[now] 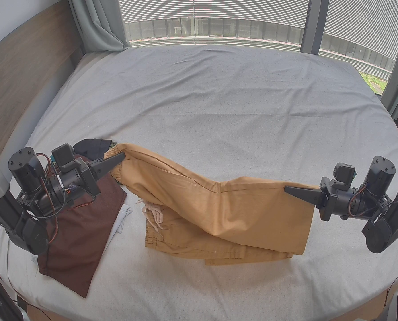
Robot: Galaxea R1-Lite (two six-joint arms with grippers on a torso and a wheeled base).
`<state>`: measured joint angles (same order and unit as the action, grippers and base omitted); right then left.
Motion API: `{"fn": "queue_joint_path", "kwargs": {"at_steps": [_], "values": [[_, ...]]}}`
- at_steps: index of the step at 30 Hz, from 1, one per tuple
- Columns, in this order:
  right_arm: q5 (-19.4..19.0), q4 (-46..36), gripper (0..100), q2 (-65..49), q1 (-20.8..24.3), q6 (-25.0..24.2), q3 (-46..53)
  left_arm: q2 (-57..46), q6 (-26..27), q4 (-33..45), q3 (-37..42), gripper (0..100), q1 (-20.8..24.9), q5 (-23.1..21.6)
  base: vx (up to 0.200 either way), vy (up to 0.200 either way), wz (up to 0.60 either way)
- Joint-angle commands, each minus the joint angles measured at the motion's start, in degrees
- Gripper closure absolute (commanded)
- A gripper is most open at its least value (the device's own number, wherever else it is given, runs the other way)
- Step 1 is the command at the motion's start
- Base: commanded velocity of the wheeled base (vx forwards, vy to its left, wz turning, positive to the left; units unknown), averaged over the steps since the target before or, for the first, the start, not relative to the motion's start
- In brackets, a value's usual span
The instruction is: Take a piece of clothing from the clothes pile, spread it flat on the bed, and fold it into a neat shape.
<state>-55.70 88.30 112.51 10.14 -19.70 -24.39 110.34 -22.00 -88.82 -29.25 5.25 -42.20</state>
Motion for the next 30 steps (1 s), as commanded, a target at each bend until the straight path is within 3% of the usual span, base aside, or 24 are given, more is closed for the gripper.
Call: {"fn": "queue_joint_path", "kwargs": {"at_steps": [1,16,20,30], "values": [[-0.02,0.03,100,-0.45,-0.12,0.01,-0.48,-0.74,-0.06,-0.04,0.24,100,-0.42,-0.07,0.000,0.000,0.00],[0.33,0.12,100,-0.62,-1.18,0.10,-3.20,-3.64,-1.29,0.05,2.17,100,-3.41,-4.38,0.000,0.000,0.00],[7.01,0.03,100,-0.80,-0.21,-0.16,-5.14,-3.20,-1.73,0.05,2.00,100,-2.88,-4.38,0.000,0.000,0.00],[8.50,0.12,100,-1.24,-0.39,-0.34,-6.37,-2.93,-3.48,-0.04,1.12,100,-2.09,-4.20,0.000,0.000,0.00]]}}
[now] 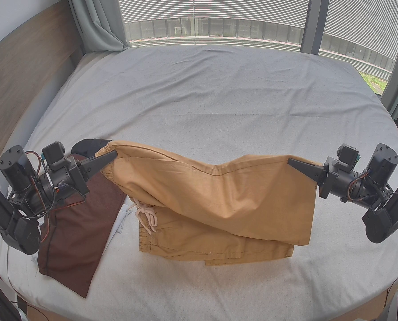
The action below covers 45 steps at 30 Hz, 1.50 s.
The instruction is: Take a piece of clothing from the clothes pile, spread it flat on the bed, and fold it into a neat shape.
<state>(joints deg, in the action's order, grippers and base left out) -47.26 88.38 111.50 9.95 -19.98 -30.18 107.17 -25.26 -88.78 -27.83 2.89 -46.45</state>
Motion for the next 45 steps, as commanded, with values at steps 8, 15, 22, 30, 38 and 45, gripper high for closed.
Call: {"fn": "queue_joint_path", "kwargs": {"at_steps": [8,15,22,30,38,45], "values": [[0.15,0.04,100,-0.40,-2.13,-1.38,-2.60,1.90,-0.84,-0.07,-1.79,100,0.27,0.48,0.000,0.000,0.00],[0.15,0.04,100,-0.40,-3.18,-1.90,-3.04,3.05,-0.84,-0.07,-2.58,100,0.27,0.57,0.000,0.000,0.00],[0.15,0.04,100,-0.40,-3.97,-2.17,-3.83,3.31,-0.76,-0.07,-3.11,100,0.19,0.57,0.000,0.000,0.00],[0.15,0.04,100,-0.40,-4.50,-2.26,-4.27,3.31,-0.76,0.01,-3.19,100,0.19,0.57,0.000,0.000,0.00],[0.15,0.04,100,-0.58,-5.99,-3.05,-5.06,3.93,-0.76,-0.07,-3.55,100,0.10,0.66,0.000,0.000,0.00],[0.15,0.04,100,-1.46,-6.87,-4.10,-5.41,4.37,-0.76,0.01,-3.99,100,0.19,1.27,0.000,0.000,0.00]]}}
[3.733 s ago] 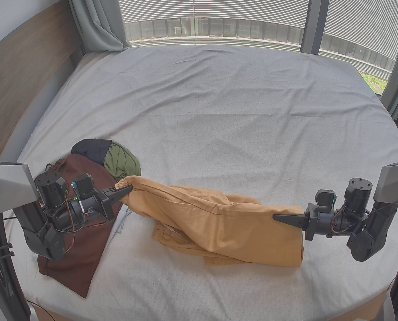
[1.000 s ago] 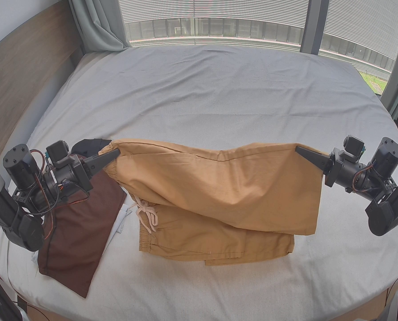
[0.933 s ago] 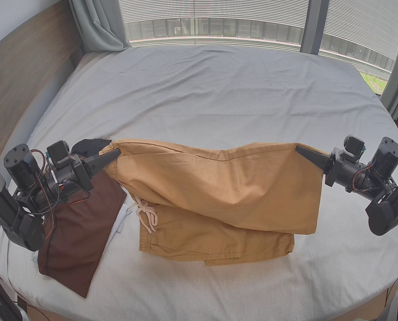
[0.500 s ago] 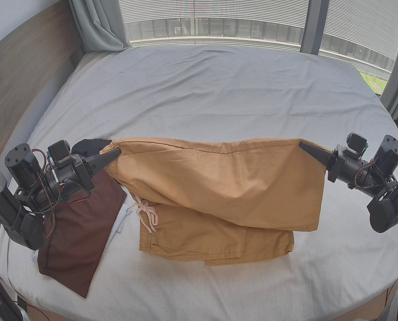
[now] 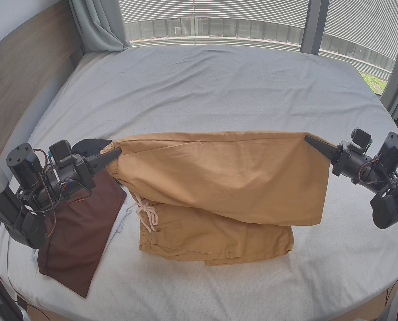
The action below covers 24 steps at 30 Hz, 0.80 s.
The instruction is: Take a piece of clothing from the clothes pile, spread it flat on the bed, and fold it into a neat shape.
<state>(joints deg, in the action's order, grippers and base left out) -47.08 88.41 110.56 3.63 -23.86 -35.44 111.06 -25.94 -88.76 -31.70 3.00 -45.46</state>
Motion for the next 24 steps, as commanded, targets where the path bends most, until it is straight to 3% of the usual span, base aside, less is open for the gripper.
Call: {"fn": "queue_joint_path", "kwargs": {"at_steps": [1,24], "values": [[-0.03,0.01,100,-0.52,-0.64,-0.31,-0.16,0.56,0.01,-0.01,-0.30,100,0.08,0.46,0.000,0.000,0.00],[-0.12,0.01,100,-0.34,-3.28,-0.40,-1.04,1.71,-0.07,-0.01,-2.23,100,-0.80,2.13,0.000,0.000,0.00]]}}
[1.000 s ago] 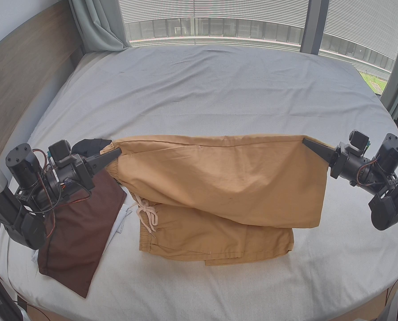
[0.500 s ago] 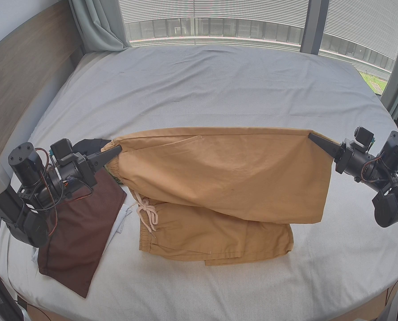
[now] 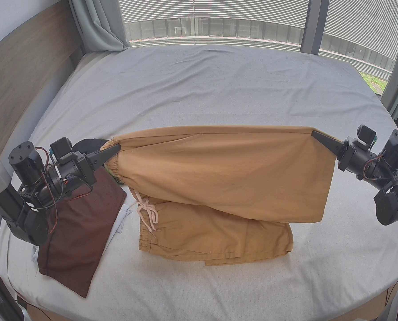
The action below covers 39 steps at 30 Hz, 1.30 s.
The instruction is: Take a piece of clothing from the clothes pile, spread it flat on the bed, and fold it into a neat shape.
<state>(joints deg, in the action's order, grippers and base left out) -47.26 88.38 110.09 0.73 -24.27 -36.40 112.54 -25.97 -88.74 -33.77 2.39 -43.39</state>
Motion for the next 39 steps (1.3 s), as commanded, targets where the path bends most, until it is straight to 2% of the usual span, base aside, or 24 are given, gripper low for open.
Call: {"fn": "queue_joint_path", "kwargs": {"at_steps": [1,20,24,29,33,36,39], "values": [[0.07,0.04,100,0.12,-0.38,0.01,-0.16,0.31,-0.05,-0.03,-0.33,100,-0.28,0.06,0.000,0.000,0.00],[0.07,-0.05,100,0.65,-0.29,0.19,-0.78,1.10,-0.05,-0.03,-1.04,100,-0.63,0.23,0.000,0.000,0.00],[0.07,-0.05,100,1.18,-0.29,-0.16,-1.66,1.45,-0.14,-0.03,-1.74,100,-0.46,2.08,0.000,0.000,0.00],[0.24,-0.05,100,3.99,-0.38,-2.80,-6.40,1.89,-1.28,-0.03,-2.44,100,0.07,6.12,0.000,0.000,0.00],[0.86,-0.14,100,6.01,-0.29,-4.82,-10.44,2.51,-3.13,-0.03,-3.50,100,0.07,6.30,0.000,0.000,0.00],[2.18,-0.14,100,8.82,-0.03,-8.60,-15.37,4.35,-3.57,-0.03,-5.17,100,0.07,6.56,0.000,0.000,0.00],[2.35,-0.14,100,10.93,0.32,-9.39,-18.44,5.76,-3.57,-0.03,-6.93,100,0.25,8.23,0.000,0.000,0.00]]}}
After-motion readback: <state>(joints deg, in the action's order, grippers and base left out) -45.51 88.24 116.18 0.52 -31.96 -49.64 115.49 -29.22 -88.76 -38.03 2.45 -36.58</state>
